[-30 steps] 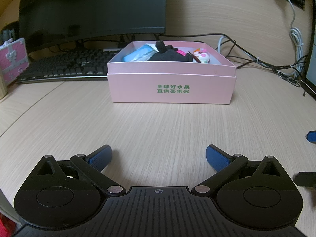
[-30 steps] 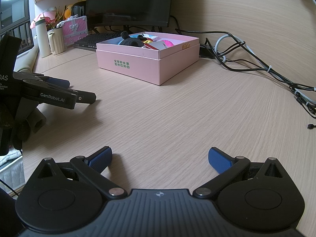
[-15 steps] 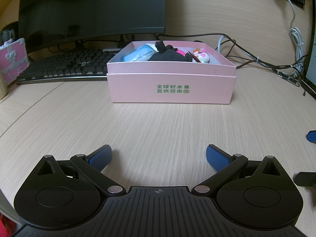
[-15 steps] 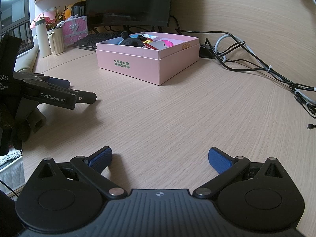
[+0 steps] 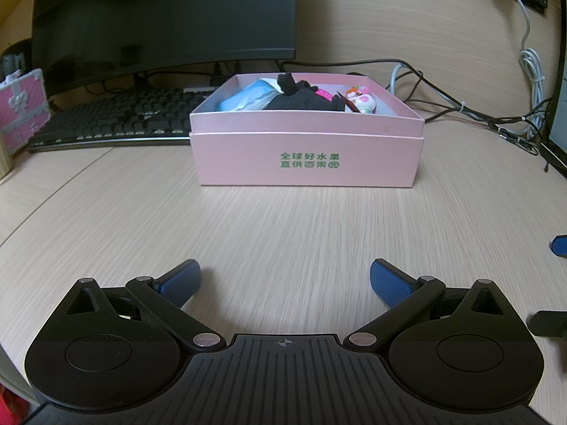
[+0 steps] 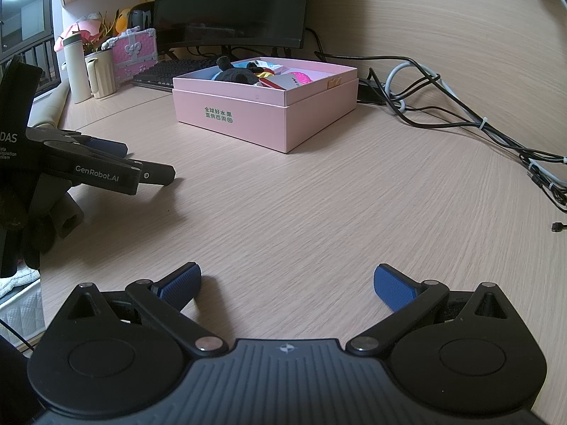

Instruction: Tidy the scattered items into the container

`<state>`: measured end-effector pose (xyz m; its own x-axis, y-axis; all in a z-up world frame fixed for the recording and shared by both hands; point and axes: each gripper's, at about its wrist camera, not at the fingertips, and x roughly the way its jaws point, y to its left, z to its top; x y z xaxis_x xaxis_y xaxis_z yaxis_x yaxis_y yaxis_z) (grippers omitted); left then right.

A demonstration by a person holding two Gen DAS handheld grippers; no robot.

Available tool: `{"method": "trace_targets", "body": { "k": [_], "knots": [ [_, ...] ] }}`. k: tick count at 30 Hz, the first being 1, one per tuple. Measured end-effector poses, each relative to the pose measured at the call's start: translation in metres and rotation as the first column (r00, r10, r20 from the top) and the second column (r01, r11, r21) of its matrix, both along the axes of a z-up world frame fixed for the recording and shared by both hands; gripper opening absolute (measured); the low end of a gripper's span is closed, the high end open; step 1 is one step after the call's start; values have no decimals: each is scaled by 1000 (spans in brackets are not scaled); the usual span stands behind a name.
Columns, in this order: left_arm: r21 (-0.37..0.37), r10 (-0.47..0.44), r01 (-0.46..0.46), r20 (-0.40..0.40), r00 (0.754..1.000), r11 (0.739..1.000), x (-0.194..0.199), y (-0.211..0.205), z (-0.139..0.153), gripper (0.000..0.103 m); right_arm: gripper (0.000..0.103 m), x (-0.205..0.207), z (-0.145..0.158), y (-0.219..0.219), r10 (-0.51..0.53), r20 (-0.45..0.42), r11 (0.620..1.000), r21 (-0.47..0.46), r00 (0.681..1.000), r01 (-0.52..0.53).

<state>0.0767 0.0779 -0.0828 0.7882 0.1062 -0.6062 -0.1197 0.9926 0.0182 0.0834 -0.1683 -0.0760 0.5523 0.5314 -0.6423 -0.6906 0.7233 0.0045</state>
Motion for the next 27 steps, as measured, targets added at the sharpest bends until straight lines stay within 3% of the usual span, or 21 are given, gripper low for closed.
{"method": "trace_targets", "body": {
  "k": [27],
  "knots": [
    [-2,-6,6,-1,1000,1000,2,1,0,103,103,0,-1,0,0,0,1000,0,1000,0]
  ]
}}
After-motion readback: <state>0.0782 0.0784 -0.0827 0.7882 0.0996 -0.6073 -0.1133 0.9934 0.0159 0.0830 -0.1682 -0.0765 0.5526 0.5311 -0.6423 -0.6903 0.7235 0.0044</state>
